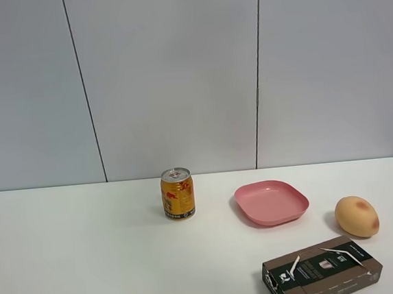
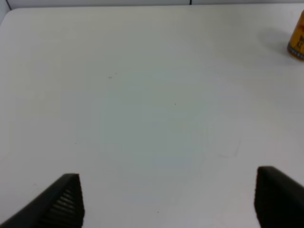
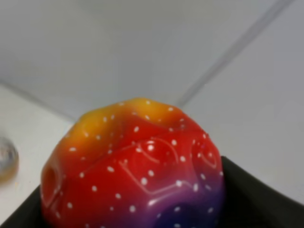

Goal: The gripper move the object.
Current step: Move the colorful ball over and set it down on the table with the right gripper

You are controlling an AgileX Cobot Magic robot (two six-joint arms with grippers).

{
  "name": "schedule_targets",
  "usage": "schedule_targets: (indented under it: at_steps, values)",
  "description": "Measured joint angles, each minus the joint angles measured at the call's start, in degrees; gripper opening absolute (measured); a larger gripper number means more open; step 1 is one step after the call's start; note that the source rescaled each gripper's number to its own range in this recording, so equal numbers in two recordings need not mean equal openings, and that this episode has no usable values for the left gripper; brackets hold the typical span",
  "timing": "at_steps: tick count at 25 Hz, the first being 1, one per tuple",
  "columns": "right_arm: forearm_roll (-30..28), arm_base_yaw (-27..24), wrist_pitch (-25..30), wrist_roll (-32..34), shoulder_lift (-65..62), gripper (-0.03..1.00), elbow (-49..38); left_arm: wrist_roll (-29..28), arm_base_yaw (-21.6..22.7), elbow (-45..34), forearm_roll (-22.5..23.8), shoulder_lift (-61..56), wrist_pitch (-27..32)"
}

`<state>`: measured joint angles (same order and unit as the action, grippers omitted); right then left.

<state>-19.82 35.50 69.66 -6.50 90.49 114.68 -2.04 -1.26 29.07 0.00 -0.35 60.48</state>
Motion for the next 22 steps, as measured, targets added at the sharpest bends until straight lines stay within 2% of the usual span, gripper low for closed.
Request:
schedule_targets:
  at_steps: [3, 6, 9, 11, 14, 17, 22]
  values:
    - [-1.21, -5.01, -4.1, 9.37, -6.61, 0.01, -12.8, 0.0, 0.0, 0.0, 0.0, 0.0, 0.0]
    - [-5.63, -11.09, -8.85, 20.78, -11.62, 0.01, -25.07, 0.0, 0.0, 0.0, 0.0, 0.0, 0.0]
    - [-9.21, -17.29, -12.28, 28.34, -12.9, 0.01, -34.86, 0.0, 0.0, 0.0, 0.0, 0.0, 0.0]
    - [-9.96, -21.02, -16.64, 30.88, -12.25, 0.01, -40.21, 0.0, 0.0, 0.0, 0.0, 0.0, 0.0]
    - [-9.96, -25.03, -24.5, 33.14, -9.59, 0.01, -44.7, 0.05, 0.0, 0.0, 0.0, 0.0, 0.0]
    - [-9.96, -27.55, -30.12, 34.97, -4.52, 0.01, -45.53, 0.05, 0.0, 0.0, 0.0, 0.0, 0.0]
    - [-10.67, -28.32, -39.65, 37.41, 5.8, 0.01, -45.63, 0.05, 0.0, 0.0, 0.0, 0.0, 0.0]
